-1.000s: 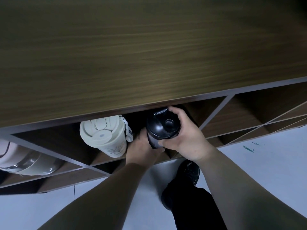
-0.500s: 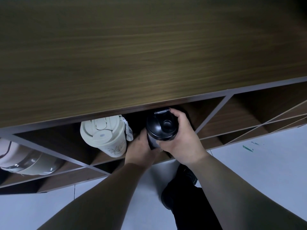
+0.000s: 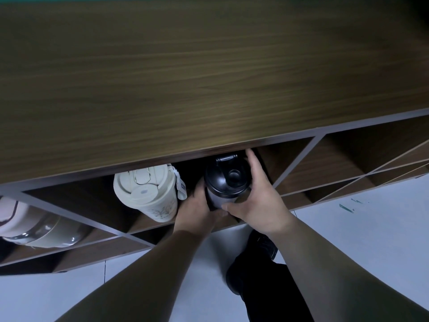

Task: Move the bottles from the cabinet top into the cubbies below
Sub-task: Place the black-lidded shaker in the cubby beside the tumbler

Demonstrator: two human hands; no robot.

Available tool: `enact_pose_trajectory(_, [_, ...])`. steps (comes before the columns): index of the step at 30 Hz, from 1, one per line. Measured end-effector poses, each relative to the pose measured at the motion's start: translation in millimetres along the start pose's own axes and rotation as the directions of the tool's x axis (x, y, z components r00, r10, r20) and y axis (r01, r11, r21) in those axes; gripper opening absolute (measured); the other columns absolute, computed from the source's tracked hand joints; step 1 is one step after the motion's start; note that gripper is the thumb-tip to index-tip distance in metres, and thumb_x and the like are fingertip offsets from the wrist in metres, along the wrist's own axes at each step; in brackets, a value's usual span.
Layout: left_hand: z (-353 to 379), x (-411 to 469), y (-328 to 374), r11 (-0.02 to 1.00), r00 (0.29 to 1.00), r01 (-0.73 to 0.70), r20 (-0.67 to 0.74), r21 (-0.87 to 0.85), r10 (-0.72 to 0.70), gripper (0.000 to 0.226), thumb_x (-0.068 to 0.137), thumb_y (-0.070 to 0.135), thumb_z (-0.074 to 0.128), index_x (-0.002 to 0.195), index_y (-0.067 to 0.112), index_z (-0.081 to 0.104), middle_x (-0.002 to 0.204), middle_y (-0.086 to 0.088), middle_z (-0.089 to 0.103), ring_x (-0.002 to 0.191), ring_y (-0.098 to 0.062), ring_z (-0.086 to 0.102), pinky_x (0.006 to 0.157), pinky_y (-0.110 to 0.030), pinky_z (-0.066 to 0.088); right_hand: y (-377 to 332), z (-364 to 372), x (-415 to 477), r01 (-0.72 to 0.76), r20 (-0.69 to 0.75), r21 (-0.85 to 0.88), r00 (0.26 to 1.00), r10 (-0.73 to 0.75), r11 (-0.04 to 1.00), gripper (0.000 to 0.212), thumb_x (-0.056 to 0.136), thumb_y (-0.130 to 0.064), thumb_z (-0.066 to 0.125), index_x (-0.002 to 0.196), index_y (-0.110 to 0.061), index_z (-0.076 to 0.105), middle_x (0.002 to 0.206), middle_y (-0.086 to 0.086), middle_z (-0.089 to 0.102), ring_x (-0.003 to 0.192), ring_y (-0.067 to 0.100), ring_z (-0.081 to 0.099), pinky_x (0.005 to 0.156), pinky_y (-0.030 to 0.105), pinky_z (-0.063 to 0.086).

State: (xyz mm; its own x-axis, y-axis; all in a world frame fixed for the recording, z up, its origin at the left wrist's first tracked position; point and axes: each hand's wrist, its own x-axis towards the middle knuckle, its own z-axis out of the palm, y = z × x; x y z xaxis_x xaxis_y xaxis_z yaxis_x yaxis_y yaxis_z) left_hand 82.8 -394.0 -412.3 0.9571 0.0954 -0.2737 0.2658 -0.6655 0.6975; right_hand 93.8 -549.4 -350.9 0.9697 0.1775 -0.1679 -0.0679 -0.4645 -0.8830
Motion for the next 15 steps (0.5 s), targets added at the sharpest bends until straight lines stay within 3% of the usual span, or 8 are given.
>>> enact_pose_trajectory(3, [-5, -3, 3, 0.999, 1.0, -0.008, 0.026, -0.036, 0.009, 0.103, 0.071, 0.028, 0.09, 0.158, 0.02, 0.035, 0.14, -0.008, 0.065, 0.128, -0.031, 0.061, 0.093, -0.031, 0.045, 8, -2, 1, -0.006, 0.033, 0.039, 0.999, 0.005, 0.999, 0.129, 0.053, -0.045, 0.086, 0.151, -0.056, 0.003, 0.16, -0.014, 0.034, 0.145, 0.009, 0.039, 0.115, 0.044, 0.04])
enact_pose_trajectory(5, [-7, -9, 1, 0.992, 1.0, 0.011, 0.024, -0.122, -0.008, 0.108, 0.069, 0.03, 0.094, 0.159, 0.024, 0.033, 0.137, 0.0, 0.064, 0.127, -0.021, 0.06, 0.095, -0.026, 0.042, 12, -5, 0, 0.001, 0.064, 0.102, 0.998, -0.008, 0.995, 0.123, 0.058, -0.036, 0.083, 0.152, -0.056, 0.006, 0.161, -0.018, 0.031, 0.147, 0.01, 0.037, 0.117, 0.046, 0.038])
enact_pose_trajectory(7, [-7, -20, -4, 0.967, 0.999, 0.029, 0.032, -0.255, -0.021, 0.106, 0.076, 0.022, 0.092, 0.161, 0.021, 0.03, 0.137, 0.004, 0.061, 0.125, 0.005, 0.057, 0.104, -0.02, 0.043, 10, -9, -2, 0.015, 0.077, 0.207, 0.997, -0.032, 0.978, 0.113, 0.063, -0.019, 0.071, 0.155, -0.046, 0.011, 0.16, -0.016, 0.031, 0.147, 0.009, 0.035, 0.12, 0.043, 0.035])
enact_pose_trajectory(9, [-4, -36, -7, 0.907, 1.0, 0.025, 0.013, -0.421, -0.022, 0.088, 0.089, 0.001, 0.079, 0.161, 0.011, 0.03, 0.143, -0.001, 0.054, 0.112, 0.029, 0.052, 0.1, -0.004, 0.041, 4, -12, -3, 0.007, 0.043, 0.358, 0.999, -0.024, 0.934, 0.103, 0.061, -0.012, 0.06, 0.156, -0.029, 0.021, 0.159, -0.003, 0.035, 0.147, 0.01, 0.035, 0.118, 0.036, 0.036])
enact_pose_trajectory(11, [-8, -53, 3, 0.773, 0.992, 0.096, -0.001, -0.627, -0.124, 0.065, 0.1, -0.003, 0.062, 0.158, 0.011, 0.036, 0.15, -0.002, 0.05, 0.113, 0.024, 0.054, 0.096, -0.001, 0.037, 0, -11, -3, 0.005, -0.02, 0.463, 1.0, 0.005, 0.886, 0.087, 0.066, -0.011, 0.05, 0.151, -0.023, 0.034, 0.157, 0.004, 0.041, 0.147, 0.014, 0.036, 0.12, 0.038, 0.032])
enact_pose_trajectory(13, [-9, -58, 16, 0.64, 0.975, 0.164, 0.024, -0.751, -0.222, 0.049, 0.108, 0.017, 0.052, 0.157, 0.018, 0.043, 0.153, 0.006, 0.049, 0.134, 0.003, 0.047, 0.108, -0.016, 0.031, 0, -8, -3, 0.002, -0.069, 0.519, 0.997, 0.04, 0.855, 0.066, 0.077, -0.017, 0.047, 0.143, -0.027, 0.045, 0.154, 0.003, 0.047, 0.146, 0.014, 0.038, 0.123, 0.044, 0.028])
enact_pose_trajectory(15, [-10, -52, 26, 0.534, 0.956, 0.212, 0.062, -0.818, -0.285, 0.052, 0.107, 0.044, 0.048, 0.155, 0.023, 0.048, 0.155, 0.008, 0.05, 0.143, -0.009, 0.043, 0.121, -0.031, 0.027, 1, -3, -3, -0.005, -0.102, 0.547, 0.992, 0.072, 0.837, 0.051, 0.084, -0.025, 0.046, 0.135, -0.032, 0.051, 0.151, 0.002, 0.051, 0.144, 0.015, 0.042, 0.122, 0.047, 0.029])
